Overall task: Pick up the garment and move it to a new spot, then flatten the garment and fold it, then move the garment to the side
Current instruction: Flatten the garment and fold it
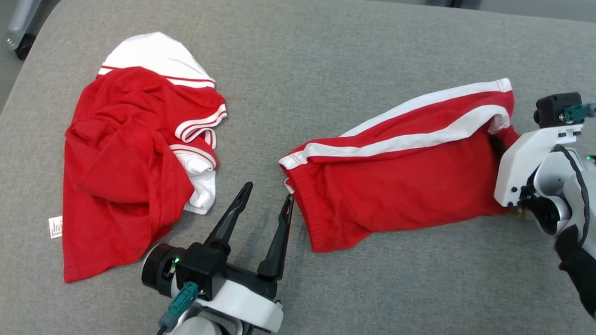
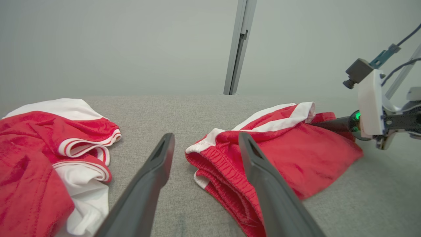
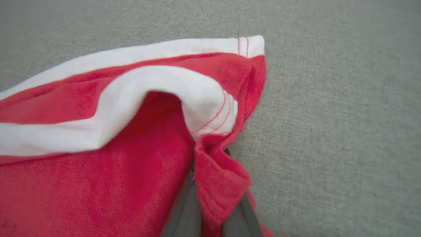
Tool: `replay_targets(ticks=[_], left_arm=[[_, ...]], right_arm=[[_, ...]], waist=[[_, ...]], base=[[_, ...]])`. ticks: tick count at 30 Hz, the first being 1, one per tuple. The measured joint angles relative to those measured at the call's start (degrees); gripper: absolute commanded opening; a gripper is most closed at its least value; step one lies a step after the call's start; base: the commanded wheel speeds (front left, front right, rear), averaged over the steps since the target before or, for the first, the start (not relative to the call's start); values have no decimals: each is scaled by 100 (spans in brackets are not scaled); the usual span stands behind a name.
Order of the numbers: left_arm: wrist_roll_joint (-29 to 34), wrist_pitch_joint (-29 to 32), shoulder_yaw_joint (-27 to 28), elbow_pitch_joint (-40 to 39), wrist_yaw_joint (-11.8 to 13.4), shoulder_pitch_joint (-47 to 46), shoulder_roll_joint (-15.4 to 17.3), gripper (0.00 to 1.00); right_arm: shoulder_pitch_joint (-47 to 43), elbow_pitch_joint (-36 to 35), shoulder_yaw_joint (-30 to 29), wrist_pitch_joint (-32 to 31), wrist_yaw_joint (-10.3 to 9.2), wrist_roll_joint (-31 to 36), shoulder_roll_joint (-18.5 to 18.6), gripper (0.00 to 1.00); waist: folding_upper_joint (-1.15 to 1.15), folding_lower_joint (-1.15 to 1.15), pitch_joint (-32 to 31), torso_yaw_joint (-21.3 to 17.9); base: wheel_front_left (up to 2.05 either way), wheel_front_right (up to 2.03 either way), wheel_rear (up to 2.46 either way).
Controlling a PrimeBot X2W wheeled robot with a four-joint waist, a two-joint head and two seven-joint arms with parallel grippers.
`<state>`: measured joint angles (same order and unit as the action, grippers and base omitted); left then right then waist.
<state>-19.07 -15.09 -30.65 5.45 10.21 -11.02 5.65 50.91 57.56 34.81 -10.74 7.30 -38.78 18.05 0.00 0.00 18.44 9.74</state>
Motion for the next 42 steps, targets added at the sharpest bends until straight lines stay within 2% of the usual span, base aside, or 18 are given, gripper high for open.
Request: replay_targets(ticks=[6, 13, 20, 26, 30, 36, 39, 42], left_arm=[[85, 0, 344, 84, -16, 313, 78, 100], [190, -1, 580, 76, -85, 610, 215, 100], [245, -1, 676, 64, -156, 777, 222, 100], [293, 0, 617, 132, -259, 847, 107, 100], [318, 0, 609, 187, -310, 853, 37, 100], [358, 0, 579, 279, -388, 845, -59, 100], [390, 0, 610, 298, -411, 821, -77, 100], [402, -1, 649, 312, -417, 812, -105, 100]], right_arm=[[-524, -654, -118, 49, 14, -811, -27, 0], [-1188, -1411, -334, -29, 19, -1570, 556, 0], [-1649, -1325, -866, -24, 19, -2028, 1068, 0], [-1665, -1215, -1277, 153, 18, -2038, 1525, 0], [-1556, -1946, -1139, -7, 18, -2078, 1403, 0], [-1638, -3416, -457, -459, 18, -1994, 890, 0], [-1875, -3795, -159, -619, 18, -1845, 642, 0], [-2070, -3865, -68, -644, 18, -1694, 450, 0]], waist=[[0, 0, -197, -334], [0, 0, -455, -835], [0, 0, -619, -1042], [0, 0, -629, -994], [0, 0, -626, -955], [0, 0, -634, -858], [0, 0, -637, -758], [0, 0, -626, -638]], base=[[0, 0, 0], [0, 0, 0], [0, 0, 0], [0, 0, 0], [0, 0, 0], [0, 0, 0], [0, 0, 0], [0, 0, 0]])
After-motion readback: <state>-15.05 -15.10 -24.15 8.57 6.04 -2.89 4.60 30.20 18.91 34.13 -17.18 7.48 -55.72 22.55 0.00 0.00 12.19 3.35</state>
